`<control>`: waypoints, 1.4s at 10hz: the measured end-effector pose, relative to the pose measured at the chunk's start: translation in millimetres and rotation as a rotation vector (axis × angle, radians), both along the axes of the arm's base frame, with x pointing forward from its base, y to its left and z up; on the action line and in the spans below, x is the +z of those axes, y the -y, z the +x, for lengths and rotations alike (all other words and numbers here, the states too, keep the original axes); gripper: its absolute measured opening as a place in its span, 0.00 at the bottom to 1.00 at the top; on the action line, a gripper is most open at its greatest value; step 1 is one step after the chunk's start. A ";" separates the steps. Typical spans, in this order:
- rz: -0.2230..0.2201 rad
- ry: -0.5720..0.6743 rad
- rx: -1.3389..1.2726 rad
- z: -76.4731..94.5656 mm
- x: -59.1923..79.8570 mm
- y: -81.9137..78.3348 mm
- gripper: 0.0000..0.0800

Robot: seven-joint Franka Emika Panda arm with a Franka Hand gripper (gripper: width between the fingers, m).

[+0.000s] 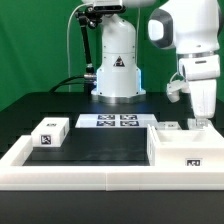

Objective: Assemble cabinet

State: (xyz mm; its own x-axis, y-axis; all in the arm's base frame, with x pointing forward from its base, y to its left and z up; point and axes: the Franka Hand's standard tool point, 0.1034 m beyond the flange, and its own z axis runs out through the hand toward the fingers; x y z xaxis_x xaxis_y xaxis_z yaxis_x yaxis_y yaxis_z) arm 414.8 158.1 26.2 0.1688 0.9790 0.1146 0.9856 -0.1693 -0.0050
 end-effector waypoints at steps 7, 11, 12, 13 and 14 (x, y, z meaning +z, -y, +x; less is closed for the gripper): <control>-0.058 -0.037 -0.046 19.0 29.3 44.3 0.09; -0.036 -0.005 0.075 23.3 18.9 41.4 0.09; -0.037 0.002 0.098 26.1 20.6 40.6 0.09; -0.039 0.000 0.103 26.0 21.0 40.3 0.09; -0.039 -0.003 0.101 25.4 19.9 41.0 0.09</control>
Offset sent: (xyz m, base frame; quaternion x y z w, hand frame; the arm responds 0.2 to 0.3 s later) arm 0.0172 -0.0420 0.0273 0.0311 -0.0337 -0.0163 0.9988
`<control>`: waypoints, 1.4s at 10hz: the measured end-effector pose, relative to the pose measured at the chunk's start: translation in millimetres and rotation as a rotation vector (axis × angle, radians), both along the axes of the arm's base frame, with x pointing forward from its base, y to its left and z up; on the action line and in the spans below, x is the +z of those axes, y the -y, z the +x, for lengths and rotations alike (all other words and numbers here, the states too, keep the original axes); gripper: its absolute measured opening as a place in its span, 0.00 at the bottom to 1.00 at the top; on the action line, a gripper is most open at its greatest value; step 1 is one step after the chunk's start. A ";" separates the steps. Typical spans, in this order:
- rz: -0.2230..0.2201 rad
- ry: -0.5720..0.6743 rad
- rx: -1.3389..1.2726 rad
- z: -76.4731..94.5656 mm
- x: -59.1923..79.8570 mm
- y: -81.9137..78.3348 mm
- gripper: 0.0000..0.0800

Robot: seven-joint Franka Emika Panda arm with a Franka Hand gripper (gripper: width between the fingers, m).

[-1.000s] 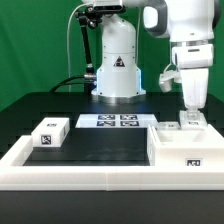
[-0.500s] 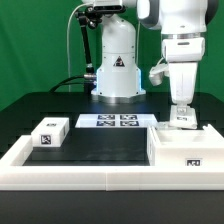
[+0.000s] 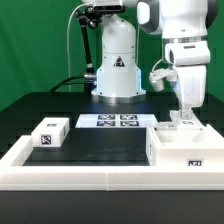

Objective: Assemble cabinet

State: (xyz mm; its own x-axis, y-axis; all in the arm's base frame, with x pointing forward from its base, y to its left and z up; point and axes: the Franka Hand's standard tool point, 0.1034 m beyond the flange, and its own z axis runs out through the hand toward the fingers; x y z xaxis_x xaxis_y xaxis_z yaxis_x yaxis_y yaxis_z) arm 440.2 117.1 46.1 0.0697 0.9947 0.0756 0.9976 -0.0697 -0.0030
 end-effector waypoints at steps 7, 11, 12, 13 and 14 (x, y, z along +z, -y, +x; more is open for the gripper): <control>-0.012 0.012 -0.011 5.9 15.3 1.0 0.09; -0.011 0.011 -0.013 6.2 14.1 1.4 0.09; -0.009 0.011 -0.014 8.3 13.3 0.9 0.09; -0.008 0.012 -0.015 9.8 13.0 0.8 0.09; -0.007 0.013 -0.016 11.7 12.8 1.4 0.09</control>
Offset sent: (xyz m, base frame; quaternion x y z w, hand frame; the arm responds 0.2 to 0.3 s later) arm 0.0042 -0.0055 0.0066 0.0051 -0.0064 0.0102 0.9999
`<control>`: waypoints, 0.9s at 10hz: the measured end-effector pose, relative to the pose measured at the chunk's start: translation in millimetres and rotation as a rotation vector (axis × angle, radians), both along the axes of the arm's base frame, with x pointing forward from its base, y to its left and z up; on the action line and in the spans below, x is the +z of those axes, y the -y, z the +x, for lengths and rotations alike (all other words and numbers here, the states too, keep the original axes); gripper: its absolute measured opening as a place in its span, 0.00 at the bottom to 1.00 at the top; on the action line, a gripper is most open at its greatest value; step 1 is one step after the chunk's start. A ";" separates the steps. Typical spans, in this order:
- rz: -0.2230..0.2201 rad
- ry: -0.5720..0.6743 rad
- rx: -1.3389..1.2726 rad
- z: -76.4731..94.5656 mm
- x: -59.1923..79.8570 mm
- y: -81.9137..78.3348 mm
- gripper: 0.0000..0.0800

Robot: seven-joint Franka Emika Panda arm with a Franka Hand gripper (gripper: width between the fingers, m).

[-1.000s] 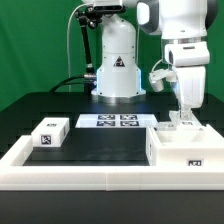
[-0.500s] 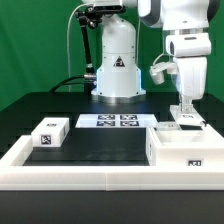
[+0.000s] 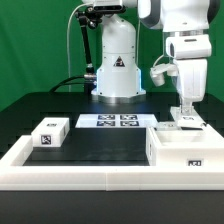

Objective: Assemble cabinet

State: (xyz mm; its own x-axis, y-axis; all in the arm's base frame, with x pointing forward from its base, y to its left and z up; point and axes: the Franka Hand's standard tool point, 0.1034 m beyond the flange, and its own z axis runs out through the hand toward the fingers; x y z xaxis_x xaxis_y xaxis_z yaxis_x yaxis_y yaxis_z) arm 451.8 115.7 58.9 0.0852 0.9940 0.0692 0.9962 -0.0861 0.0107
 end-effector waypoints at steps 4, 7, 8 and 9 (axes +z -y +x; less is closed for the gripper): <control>0.015 0.018 -0.013 4.9 -6.4 1.3 0.09; 0.017 0.021 -0.016 7.6 -6.1 0.1 0.09; 0.017 0.021 -0.016 7.6 -6.1 0.1 0.09; 0.017 0.021 -0.016 7.6 -6.1 0.1 0.09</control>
Offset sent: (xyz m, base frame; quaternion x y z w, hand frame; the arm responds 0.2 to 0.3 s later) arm 0.0069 0.0006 -0.0059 0.0015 -0.0029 0.0022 1.0000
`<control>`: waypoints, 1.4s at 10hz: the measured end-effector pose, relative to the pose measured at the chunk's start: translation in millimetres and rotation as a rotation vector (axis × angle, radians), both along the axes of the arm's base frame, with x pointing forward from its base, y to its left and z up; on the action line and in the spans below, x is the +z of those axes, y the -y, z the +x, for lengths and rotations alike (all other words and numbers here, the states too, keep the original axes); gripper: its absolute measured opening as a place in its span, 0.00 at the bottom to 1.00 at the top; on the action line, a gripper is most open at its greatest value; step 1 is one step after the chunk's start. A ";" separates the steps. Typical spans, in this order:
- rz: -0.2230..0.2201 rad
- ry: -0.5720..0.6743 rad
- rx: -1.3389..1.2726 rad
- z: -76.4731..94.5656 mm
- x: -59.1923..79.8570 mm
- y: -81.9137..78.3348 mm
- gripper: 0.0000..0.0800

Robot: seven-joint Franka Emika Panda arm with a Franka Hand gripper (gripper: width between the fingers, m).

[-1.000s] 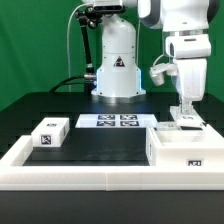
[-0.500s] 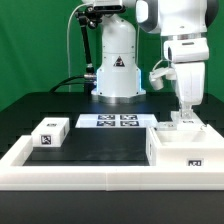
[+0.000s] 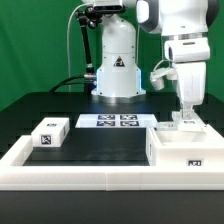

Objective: Assemble cabinet

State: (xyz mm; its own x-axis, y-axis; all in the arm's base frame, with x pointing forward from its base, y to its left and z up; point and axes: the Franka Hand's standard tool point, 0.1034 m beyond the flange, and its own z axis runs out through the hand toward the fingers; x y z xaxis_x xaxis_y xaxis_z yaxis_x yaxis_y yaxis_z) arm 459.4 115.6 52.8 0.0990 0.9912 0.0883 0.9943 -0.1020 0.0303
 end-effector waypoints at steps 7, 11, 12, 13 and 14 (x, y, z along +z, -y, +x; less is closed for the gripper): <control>0.007 0.016 0.044 36.9 1.8 4.5 0.09; 0.008 0.016 0.040 36.3 1.8 4.2 0.09; 0.008 0.016 0.040 36.3 1.7 4.2 0.09; 0.008 0.014 0.041 38.4 1.6 4.2 0.09; 0.008 0.009 0.041 46.3 2.3 4.5 0.09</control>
Offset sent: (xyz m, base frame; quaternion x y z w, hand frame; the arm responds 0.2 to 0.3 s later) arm 0.0320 0.0011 -0.0091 0.0148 0.0064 -0.0153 0.9998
